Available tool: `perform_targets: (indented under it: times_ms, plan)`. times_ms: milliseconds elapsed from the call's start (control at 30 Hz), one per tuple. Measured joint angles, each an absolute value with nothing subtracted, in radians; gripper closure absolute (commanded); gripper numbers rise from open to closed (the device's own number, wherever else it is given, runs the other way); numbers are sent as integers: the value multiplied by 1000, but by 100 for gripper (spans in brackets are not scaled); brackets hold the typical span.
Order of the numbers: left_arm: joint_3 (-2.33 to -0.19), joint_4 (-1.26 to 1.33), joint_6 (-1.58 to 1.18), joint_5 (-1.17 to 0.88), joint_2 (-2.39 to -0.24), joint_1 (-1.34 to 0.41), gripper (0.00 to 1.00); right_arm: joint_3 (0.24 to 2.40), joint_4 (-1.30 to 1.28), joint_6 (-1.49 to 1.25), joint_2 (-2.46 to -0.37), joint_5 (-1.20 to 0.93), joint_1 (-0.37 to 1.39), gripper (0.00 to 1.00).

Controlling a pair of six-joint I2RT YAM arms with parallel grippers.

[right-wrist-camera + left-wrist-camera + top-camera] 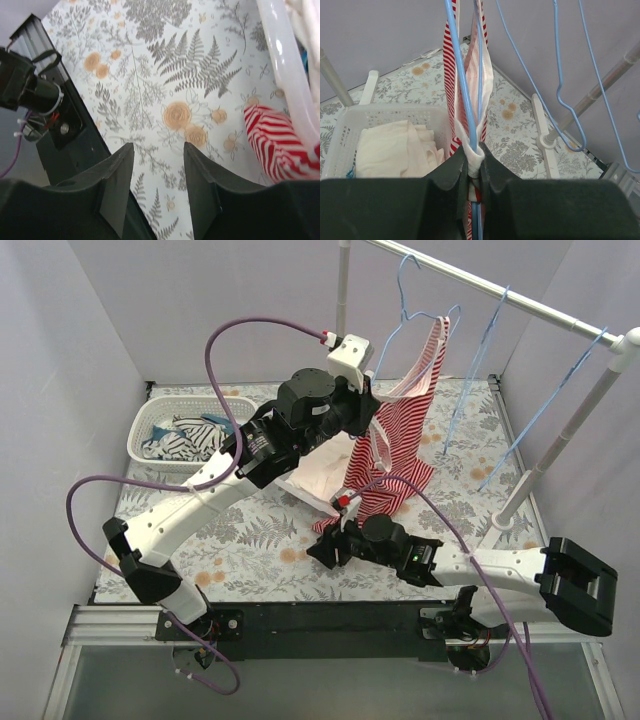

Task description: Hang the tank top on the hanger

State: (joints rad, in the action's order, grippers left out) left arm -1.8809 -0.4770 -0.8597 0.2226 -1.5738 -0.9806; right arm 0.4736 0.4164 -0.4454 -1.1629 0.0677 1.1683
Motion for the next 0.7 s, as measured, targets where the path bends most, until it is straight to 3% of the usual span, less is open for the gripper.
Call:
perform_targets:
  times_ms: [300,700]
  plan:
    - [-1901,-475,-860,225,-1582,-985,100,478,515,-522,-1218,366,1172,46]
    - [-1901,-469,-860,224,-1582,-986,100,340,463,-570,-997,742,1106,42]
